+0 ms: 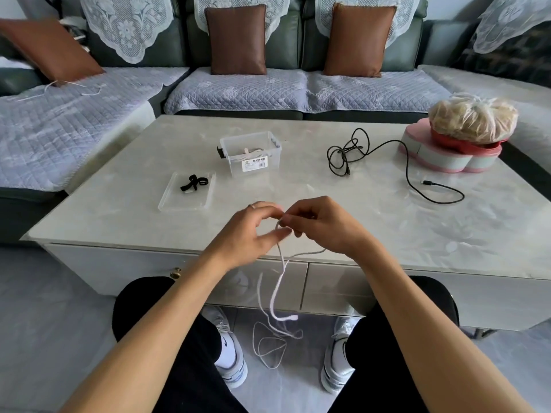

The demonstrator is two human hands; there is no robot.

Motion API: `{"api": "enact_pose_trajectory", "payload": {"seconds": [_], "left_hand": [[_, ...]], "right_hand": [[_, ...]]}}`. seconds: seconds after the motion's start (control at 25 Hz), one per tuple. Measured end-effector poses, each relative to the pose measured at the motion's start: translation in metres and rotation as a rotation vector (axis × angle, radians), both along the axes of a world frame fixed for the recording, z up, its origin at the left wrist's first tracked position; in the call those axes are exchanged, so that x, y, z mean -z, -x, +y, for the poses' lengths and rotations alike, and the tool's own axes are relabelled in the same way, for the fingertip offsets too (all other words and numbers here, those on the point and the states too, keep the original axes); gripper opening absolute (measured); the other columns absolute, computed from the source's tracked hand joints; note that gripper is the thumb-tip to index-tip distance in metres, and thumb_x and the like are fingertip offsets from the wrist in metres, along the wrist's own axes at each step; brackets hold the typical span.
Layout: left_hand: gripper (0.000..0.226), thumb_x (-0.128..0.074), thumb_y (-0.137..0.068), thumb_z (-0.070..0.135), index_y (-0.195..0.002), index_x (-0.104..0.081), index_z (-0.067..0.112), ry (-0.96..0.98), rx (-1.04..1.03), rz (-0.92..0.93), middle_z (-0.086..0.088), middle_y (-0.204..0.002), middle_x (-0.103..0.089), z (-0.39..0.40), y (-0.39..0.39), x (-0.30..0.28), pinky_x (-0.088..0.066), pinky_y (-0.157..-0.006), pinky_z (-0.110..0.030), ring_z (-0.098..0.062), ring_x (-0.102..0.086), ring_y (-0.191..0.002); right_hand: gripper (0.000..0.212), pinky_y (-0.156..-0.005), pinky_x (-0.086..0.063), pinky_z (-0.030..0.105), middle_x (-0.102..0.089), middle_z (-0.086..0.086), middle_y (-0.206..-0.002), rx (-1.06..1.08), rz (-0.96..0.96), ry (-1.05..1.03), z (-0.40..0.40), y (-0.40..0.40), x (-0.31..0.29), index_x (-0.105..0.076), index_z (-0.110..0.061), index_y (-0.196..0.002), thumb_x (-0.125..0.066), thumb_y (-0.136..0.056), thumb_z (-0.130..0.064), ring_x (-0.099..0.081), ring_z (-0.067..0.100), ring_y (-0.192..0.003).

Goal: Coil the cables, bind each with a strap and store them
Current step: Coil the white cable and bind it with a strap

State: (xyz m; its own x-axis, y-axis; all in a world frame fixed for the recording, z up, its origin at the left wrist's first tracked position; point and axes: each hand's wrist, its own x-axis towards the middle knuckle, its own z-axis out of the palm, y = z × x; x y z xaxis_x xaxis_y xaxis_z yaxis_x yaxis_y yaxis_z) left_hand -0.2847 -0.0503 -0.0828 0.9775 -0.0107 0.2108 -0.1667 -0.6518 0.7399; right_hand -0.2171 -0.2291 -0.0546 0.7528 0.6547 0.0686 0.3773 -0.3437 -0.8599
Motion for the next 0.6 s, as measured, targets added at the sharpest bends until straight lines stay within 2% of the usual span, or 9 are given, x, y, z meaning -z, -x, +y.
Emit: {"api": "enact_pose_trajectory", "payload": {"seconds": [0.08,0.16,0.24,0.28,0.32,0.4,0.48,0.6], "left_hand": [[0.014,-0.068,-0.091,0.028,-0.084,-0.075,0.018,-0.055,-0.058,-0.073,0.010,-0.082,-0.073,-0.003,-0.010,-0.008,-0.052,-0.077,-0.032,-0.011,-0.067,-0.080],[0.018,-0.068,-0.091,0.024,-0.075,-0.074,0.018,0.034,-0.178,-0.076,0.005,-0.071,-0.073,0.014,-0.013,-0.009,-0.054,-0.068,-0.030,-0.012,-0.067,-0.067],[0.017,-0.067,-0.092,0.021,-0.077,-0.074,0.017,0.185,-0.263,-0.043,0.002,-0.072,-0.074,0.035,-0.010,-0.007,-0.054,-0.068,-0.028,-0.014,-0.069,-0.067],[0.013,-0.067,-0.092,0.022,-0.082,-0.073,0.017,0.183,-0.252,0.005,0.002,-0.074,-0.074,0.039,-0.007,-0.006,-0.053,-0.069,-0.027,-0.014,-0.070,-0.071],[0.008,-0.068,-0.091,0.023,-0.090,-0.073,0.017,0.166,-0.191,0.085,0.003,-0.076,-0.075,0.035,-0.007,-0.008,-0.052,-0.072,-0.026,-0.012,-0.070,-0.075],[0.011,-0.068,-0.090,0.024,-0.101,-0.069,0.019,0.178,-0.032,0.222,0.001,-0.075,-0.074,0.017,-0.015,-0.009,-0.053,-0.076,-0.025,-0.011,-0.070,-0.075],[0.006,-0.067,-0.092,0.022,-0.094,-0.069,0.017,0.176,0.041,0.220,0.000,-0.064,-0.068,-0.001,-0.026,-0.014,-0.049,-0.069,-0.022,-0.012,-0.064,-0.064],[0.016,-0.064,-0.094,0.020,-0.082,-0.071,0.011,0.143,0.014,0.180,0.001,-0.054,-0.058,0.002,-0.041,-0.017,-0.041,-0.059,-0.018,-0.010,-0.051,-0.053]], "right_hand": [[0.013,-0.049,-0.035,0.018,-0.059,-0.010,-0.057,0.041,-0.006,-0.019,0.003,-0.005,0.001,-0.074,-0.012,-0.087,-0.065,-0.092,-0.020,-0.043,0.008,-0.050],[0.012,-0.048,-0.035,0.019,-0.062,-0.009,-0.058,0.135,0.032,-0.001,-0.010,-0.015,0.001,-0.072,-0.013,-0.085,-0.066,-0.091,-0.021,-0.042,0.008,-0.048],[0.014,-0.048,-0.034,0.020,-0.062,-0.009,-0.056,0.200,0.071,0.012,-0.030,-0.027,0.004,-0.072,-0.013,-0.082,-0.067,-0.090,-0.023,-0.041,0.010,-0.049],[0.014,-0.048,-0.033,0.020,-0.061,-0.010,-0.055,0.209,0.070,0.023,-0.035,-0.029,0.006,-0.073,-0.014,-0.081,-0.067,-0.089,-0.024,-0.040,0.010,-0.049],[0.014,-0.047,-0.032,0.019,-0.060,-0.011,-0.055,0.203,0.062,0.027,-0.035,-0.030,0.006,-0.073,-0.014,-0.081,-0.067,-0.089,-0.025,-0.040,0.010,-0.049],[0.015,-0.046,-0.031,0.016,-0.059,-0.012,-0.055,0.146,0.045,0.012,-0.022,-0.028,0.005,-0.073,-0.014,-0.082,-0.067,-0.090,-0.025,-0.038,0.009,-0.048],[0.017,-0.046,-0.031,0.018,-0.058,-0.010,-0.056,0.081,0.020,-0.022,-0.006,-0.026,0.004,-0.073,-0.013,-0.080,-0.068,-0.090,-0.025,-0.038,0.009,-0.048],[0.014,-0.046,-0.032,0.022,-0.060,-0.006,-0.060,0.065,0.046,-0.054,-0.004,-0.036,0.005,-0.072,-0.014,-0.081,-0.066,-0.091,-0.022,-0.040,0.013,-0.051]]}}
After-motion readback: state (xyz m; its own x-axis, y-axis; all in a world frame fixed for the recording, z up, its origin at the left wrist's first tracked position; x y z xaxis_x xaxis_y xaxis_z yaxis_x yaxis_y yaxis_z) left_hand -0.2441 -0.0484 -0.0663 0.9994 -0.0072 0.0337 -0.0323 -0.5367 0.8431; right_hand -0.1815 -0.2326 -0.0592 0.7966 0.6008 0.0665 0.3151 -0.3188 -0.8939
